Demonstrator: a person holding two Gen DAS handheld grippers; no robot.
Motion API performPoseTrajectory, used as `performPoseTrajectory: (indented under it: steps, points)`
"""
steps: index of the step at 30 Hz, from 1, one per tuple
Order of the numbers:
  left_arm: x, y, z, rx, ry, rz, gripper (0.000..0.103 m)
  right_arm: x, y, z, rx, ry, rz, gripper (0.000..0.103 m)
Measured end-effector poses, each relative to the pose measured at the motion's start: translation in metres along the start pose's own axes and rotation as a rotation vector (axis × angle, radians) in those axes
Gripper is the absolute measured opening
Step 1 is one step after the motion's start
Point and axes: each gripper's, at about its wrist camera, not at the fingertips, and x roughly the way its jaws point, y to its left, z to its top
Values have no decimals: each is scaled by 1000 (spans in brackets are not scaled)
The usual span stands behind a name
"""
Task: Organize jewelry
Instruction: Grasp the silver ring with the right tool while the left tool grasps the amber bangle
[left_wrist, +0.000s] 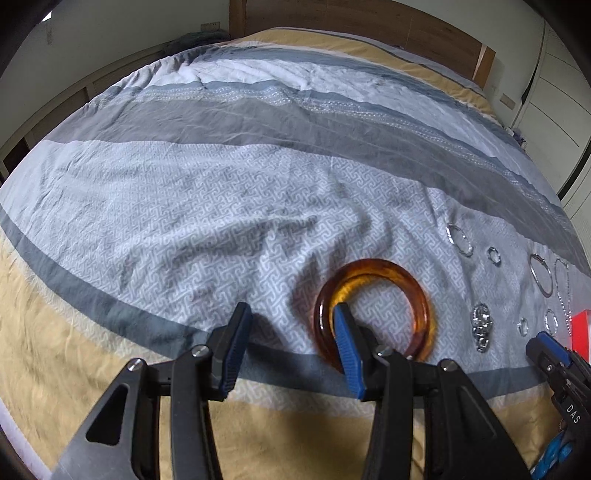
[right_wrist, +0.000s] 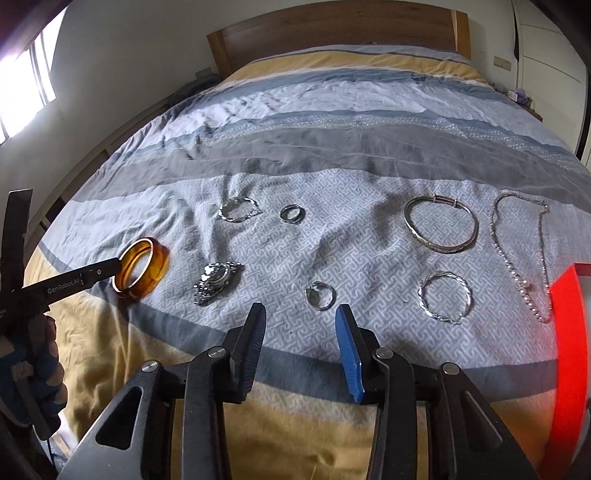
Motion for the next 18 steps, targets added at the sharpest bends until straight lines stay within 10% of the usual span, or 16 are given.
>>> performPoseTrajectory:
  steps: [10,18]
  points:
    - [20,-16,-5,86,-30,29,39,36,-9,1,-12,-4,13,23]
    - [16,-35,-9,152,-29,21,10,37,-10,-3,-6,-13,47,21]
